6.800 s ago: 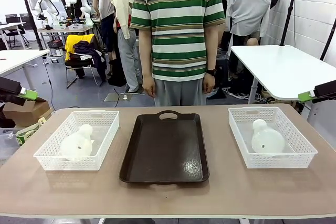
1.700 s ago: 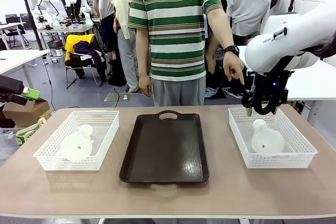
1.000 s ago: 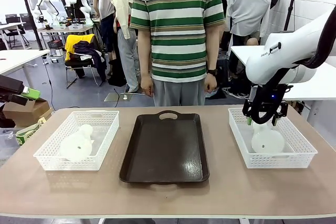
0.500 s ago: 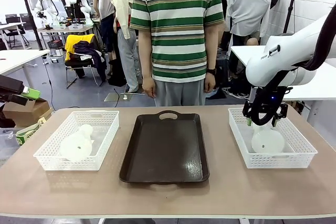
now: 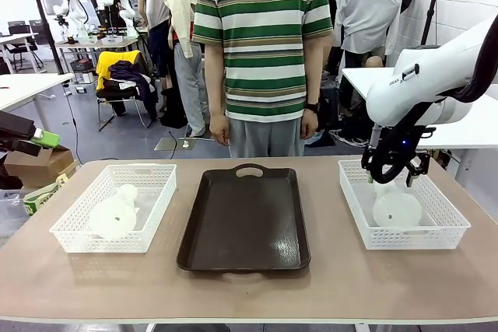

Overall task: Prepare the laboratory tools.
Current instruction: Pick up the Big flask that the person points to.

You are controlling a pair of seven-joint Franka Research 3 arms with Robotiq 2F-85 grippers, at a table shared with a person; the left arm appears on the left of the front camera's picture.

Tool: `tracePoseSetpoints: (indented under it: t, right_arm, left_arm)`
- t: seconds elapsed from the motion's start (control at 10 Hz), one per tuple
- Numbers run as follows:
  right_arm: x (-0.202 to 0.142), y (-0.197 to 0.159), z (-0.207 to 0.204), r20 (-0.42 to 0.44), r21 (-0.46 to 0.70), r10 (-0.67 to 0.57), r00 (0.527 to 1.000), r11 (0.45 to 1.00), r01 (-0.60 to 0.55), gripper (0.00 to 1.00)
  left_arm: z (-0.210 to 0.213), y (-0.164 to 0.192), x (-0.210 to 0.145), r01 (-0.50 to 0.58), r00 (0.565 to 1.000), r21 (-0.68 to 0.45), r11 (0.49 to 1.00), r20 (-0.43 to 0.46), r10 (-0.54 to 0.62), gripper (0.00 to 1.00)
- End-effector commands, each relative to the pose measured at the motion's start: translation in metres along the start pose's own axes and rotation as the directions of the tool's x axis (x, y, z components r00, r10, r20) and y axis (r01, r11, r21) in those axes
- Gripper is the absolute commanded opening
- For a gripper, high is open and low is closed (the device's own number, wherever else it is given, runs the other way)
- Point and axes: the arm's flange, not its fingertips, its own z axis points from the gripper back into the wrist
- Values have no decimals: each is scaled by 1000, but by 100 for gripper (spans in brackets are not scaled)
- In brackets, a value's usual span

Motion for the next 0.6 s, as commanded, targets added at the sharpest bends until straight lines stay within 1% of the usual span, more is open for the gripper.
tracePoseSetpoints:
  t: [0.0, 0.2, 0.4, 0.5]
  right_arm:
    - [-6, 5, -5, 8, -43, -68, 998, 997, 68, 100]
    - [-4, 9, -14, 3, -55, -124, 992, 991, 124, 100]
    - [-1, 11, -20, 52, -58, -142, 989, 988, 145, 100]
    - [1, 11, -24, 81, -61, -124, 989, 990, 129, 100]
  left_arm:
    - [1, 3, 0, 15, 1000, -16, 1000, 5, -15, 100]
    - [1, 3, 0, 15, 1000, -16, 1000, 5, -15, 100]
    - [1, 3, 0, 15, 1000, -16, 1000, 5, -15, 100]
    - [1, 3, 0, 15, 1000, -16, 1000, 5, -15, 100]
